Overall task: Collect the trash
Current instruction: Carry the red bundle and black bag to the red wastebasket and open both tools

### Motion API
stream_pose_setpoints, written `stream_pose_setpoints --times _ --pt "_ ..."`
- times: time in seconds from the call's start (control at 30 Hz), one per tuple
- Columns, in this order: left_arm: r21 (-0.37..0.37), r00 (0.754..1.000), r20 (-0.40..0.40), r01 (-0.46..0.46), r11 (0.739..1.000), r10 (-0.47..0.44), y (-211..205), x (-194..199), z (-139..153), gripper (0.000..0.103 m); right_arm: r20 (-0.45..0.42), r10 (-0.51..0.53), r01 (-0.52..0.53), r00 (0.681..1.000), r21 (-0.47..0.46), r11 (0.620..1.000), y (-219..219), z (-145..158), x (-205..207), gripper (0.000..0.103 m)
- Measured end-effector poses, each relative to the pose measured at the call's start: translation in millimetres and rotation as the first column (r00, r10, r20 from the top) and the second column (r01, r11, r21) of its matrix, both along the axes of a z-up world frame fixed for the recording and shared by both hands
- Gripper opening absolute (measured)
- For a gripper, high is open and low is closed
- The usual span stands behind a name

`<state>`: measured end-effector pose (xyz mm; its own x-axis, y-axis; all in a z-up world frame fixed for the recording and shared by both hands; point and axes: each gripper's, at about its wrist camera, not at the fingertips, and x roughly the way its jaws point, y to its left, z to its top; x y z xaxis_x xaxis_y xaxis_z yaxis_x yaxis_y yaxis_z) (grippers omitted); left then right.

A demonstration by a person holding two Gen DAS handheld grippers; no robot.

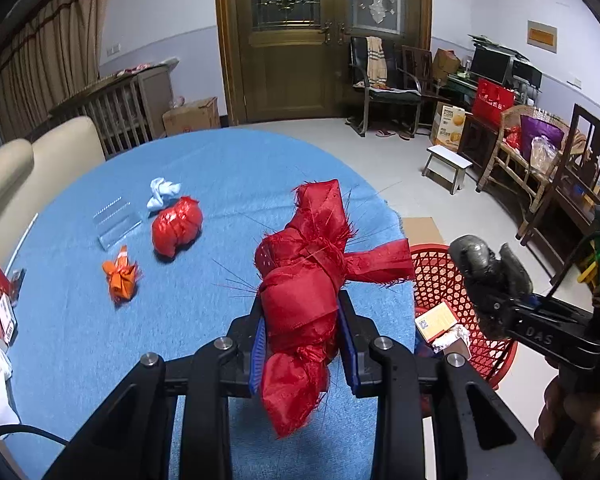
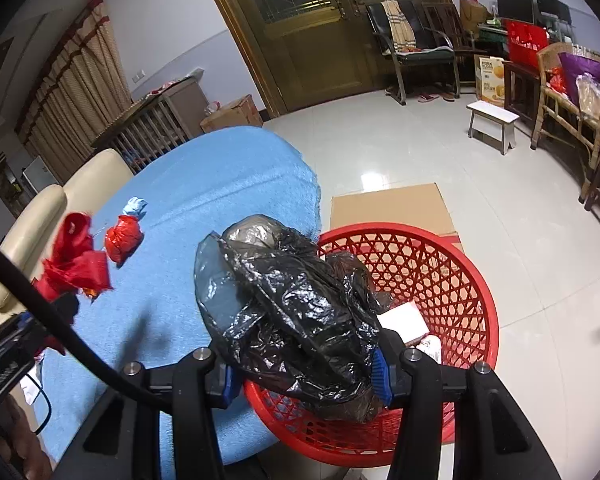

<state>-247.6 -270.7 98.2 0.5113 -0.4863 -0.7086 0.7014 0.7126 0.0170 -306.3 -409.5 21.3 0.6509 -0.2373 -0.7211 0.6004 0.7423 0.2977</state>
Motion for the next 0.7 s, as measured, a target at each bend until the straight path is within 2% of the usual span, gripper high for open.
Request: stream_pose_setpoints --times 0.7 --pt "0.01 0.99 -0.092 0.108 0.994 -0.107 -49 -14 -20 0.033 -0.049 -0.126 0.128 0.991 0.03 0.991 -39 -19 -30 0.055"
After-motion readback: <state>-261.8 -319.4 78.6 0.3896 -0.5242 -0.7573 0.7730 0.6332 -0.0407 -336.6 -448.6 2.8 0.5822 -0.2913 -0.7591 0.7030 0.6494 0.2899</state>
